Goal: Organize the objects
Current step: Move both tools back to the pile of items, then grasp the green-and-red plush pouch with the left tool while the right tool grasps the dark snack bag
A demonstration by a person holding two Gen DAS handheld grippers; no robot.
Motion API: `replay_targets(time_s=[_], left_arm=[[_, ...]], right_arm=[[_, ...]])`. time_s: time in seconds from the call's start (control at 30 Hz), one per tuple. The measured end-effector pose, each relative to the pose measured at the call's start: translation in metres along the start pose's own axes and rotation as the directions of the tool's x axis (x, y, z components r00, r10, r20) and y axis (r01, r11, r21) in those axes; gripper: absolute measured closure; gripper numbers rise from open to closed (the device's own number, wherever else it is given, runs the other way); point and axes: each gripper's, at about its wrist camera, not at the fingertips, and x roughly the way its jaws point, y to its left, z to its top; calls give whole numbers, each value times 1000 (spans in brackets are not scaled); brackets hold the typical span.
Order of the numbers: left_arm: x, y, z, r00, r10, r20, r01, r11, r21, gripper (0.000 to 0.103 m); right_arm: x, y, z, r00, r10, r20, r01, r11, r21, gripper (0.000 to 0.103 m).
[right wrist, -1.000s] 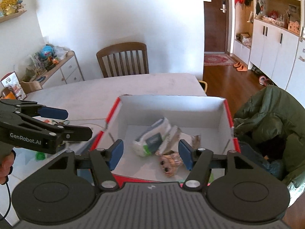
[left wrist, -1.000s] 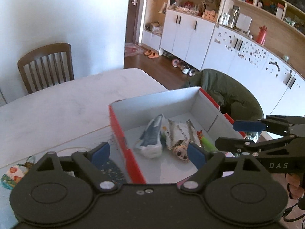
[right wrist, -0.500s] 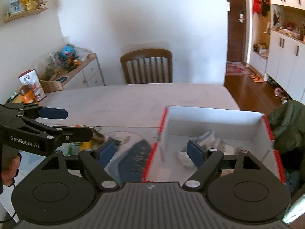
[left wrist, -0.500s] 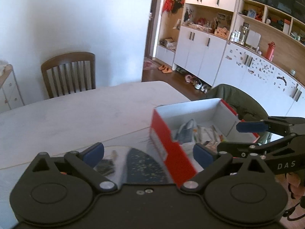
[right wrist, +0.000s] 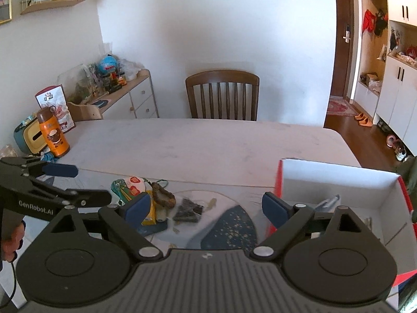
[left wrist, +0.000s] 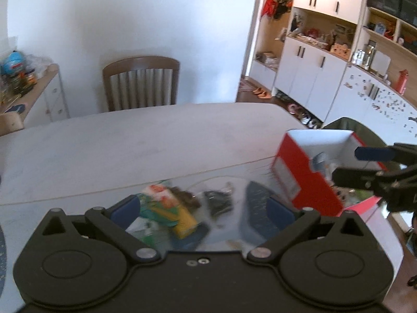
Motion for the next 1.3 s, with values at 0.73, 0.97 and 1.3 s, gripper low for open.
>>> replay_targets(time_s=[0.73,0.97,1.3], left_arm=[[72,79,-19,999,-45,-25,43,995,-93,1],[103,81,-17,997,-54,-58,50,996,-70,1],[125,75,-19,996,-50,-78,48,998,-27,5]], right_arm=[[142,25,-9,967,-66,-245,59,998,-38,10],[181,27,-19,952,-69,-299,55,997,-54,10],[213,26,-27,940,-39,-340,37,999,-12,10]])
